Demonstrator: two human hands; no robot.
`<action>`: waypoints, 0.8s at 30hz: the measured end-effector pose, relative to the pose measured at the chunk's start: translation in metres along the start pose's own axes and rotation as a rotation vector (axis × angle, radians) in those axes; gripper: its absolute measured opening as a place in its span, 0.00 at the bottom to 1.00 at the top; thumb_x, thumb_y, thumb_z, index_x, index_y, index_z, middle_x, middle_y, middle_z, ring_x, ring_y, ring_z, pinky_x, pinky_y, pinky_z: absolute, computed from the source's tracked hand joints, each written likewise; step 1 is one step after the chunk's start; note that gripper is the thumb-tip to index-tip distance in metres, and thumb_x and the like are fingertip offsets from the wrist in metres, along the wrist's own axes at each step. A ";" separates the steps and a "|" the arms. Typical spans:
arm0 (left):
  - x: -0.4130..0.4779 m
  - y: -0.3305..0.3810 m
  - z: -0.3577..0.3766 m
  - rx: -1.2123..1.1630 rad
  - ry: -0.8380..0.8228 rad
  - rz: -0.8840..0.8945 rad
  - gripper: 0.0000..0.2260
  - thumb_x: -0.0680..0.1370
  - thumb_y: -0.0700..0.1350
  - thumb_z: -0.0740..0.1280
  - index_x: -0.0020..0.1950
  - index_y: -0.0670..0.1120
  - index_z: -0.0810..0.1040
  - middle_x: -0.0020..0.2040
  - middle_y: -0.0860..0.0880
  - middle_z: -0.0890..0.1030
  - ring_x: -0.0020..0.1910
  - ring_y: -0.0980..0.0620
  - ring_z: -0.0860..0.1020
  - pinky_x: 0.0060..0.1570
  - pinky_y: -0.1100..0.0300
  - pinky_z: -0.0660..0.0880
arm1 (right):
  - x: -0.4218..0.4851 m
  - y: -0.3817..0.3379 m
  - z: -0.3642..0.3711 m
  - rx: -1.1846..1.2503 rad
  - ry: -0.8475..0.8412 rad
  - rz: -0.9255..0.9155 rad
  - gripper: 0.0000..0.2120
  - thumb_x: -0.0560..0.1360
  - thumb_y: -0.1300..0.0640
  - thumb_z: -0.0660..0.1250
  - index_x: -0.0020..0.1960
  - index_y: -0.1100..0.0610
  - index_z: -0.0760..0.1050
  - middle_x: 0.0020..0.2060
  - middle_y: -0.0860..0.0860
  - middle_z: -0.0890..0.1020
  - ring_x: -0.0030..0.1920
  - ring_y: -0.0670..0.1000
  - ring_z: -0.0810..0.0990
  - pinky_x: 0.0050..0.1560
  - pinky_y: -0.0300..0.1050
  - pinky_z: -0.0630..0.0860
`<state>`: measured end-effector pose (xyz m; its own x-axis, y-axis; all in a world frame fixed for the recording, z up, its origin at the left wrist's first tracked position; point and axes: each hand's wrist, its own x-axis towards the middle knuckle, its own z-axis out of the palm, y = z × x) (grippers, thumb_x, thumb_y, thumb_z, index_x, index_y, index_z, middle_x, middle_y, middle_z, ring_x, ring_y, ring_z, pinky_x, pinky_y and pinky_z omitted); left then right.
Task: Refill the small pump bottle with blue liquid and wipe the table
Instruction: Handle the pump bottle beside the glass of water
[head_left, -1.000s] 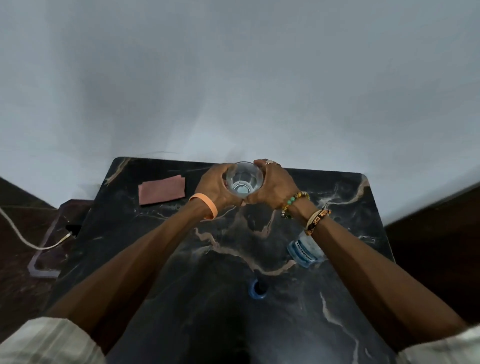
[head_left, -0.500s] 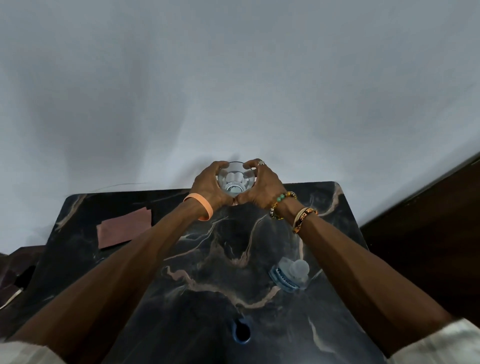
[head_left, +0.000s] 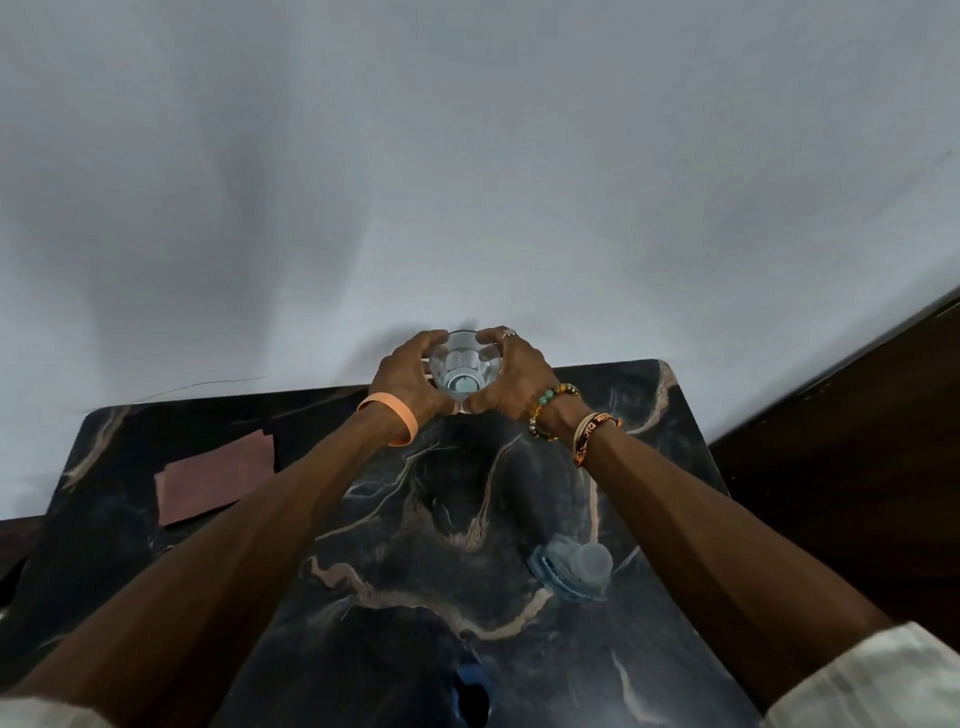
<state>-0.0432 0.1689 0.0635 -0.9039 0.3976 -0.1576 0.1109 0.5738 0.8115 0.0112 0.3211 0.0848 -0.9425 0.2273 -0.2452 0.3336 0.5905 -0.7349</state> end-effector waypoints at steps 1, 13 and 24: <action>0.001 -0.001 0.001 0.001 -0.002 -0.001 0.41 0.58 0.40 0.83 0.68 0.47 0.71 0.62 0.47 0.78 0.57 0.46 0.78 0.57 0.49 0.78 | 0.002 0.002 0.001 0.000 -0.002 0.002 0.45 0.56 0.57 0.82 0.68 0.54 0.65 0.61 0.51 0.76 0.57 0.53 0.76 0.55 0.46 0.77; 0.008 -0.023 0.012 -0.011 -0.012 -0.048 0.42 0.55 0.43 0.84 0.66 0.49 0.71 0.60 0.47 0.80 0.54 0.47 0.79 0.51 0.56 0.79 | 0.016 0.020 0.024 0.023 -0.035 0.055 0.45 0.57 0.56 0.82 0.69 0.55 0.64 0.62 0.51 0.75 0.55 0.49 0.73 0.48 0.40 0.71; 0.013 -0.041 0.019 0.010 -0.005 -0.067 0.42 0.56 0.40 0.84 0.67 0.46 0.71 0.63 0.47 0.77 0.57 0.46 0.78 0.55 0.50 0.79 | 0.028 0.033 0.046 0.020 -0.043 0.096 0.47 0.56 0.58 0.83 0.70 0.54 0.64 0.63 0.51 0.76 0.58 0.50 0.74 0.48 0.38 0.70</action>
<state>-0.0510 0.1642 0.0171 -0.9076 0.3612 -0.2139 0.0544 0.6065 0.7932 -0.0053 0.3109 0.0249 -0.9064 0.2481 -0.3419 0.4223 0.5523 -0.7188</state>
